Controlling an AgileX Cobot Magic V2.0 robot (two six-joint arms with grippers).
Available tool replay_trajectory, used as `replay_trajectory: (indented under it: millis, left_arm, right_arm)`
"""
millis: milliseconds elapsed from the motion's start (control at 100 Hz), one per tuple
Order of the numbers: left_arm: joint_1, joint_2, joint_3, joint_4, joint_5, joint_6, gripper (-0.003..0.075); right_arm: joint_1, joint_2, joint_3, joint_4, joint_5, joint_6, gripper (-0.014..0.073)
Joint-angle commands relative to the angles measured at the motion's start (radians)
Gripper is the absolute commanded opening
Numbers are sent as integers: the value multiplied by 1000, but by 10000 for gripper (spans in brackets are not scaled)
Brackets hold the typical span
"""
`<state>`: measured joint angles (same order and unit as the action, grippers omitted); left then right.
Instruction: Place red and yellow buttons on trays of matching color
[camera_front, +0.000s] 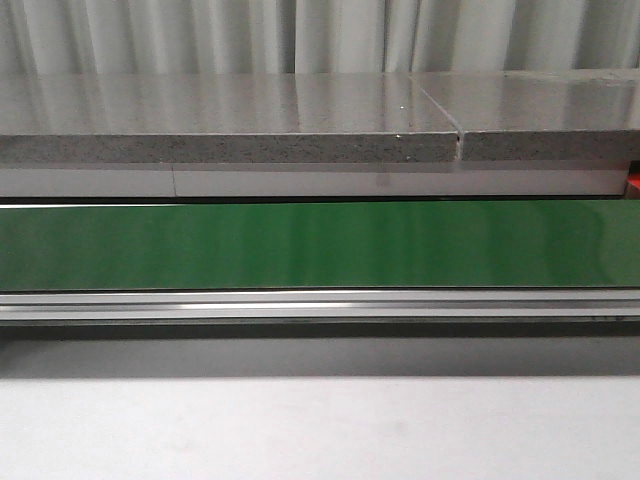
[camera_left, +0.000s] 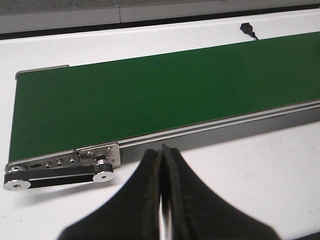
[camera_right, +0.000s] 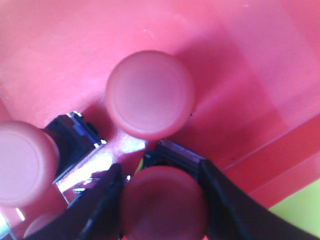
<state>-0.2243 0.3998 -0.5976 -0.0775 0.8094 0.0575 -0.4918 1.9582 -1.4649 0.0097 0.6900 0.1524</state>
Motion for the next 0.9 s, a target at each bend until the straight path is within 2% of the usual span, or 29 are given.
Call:
replay_trajectory:
  millis: [0, 80, 150, 440, 800, 890]
  left_arm:
    - [-9, 9, -24, -12, -69, -7, -21]
    - [-9, 9, -24, -12, -69, -7, -21]
    - [-9, 9, -24, -12, -69, -7, -21]
    - [-9, 9, -24, -12, -69, -7, -21]
    - [-9, 9, -24, -12, -69, -7, -21]
    - [-9, 9, -24, -12, -69, -7, -21]
  right_arm:
    - [-5, -59, -30, 4, -45, 1, 303]
    - [-5, -63, -30, 10, -52, 2, 418]
    - [-5, -65, -30, 10, -54, 2, 451]
    - [-5, -91, -30, 8, -35, 2, 449]
    - [0, -227, -23, -10, 0, 0, 449]
    - [14, -277, 2, -15, -3, -2, 407]
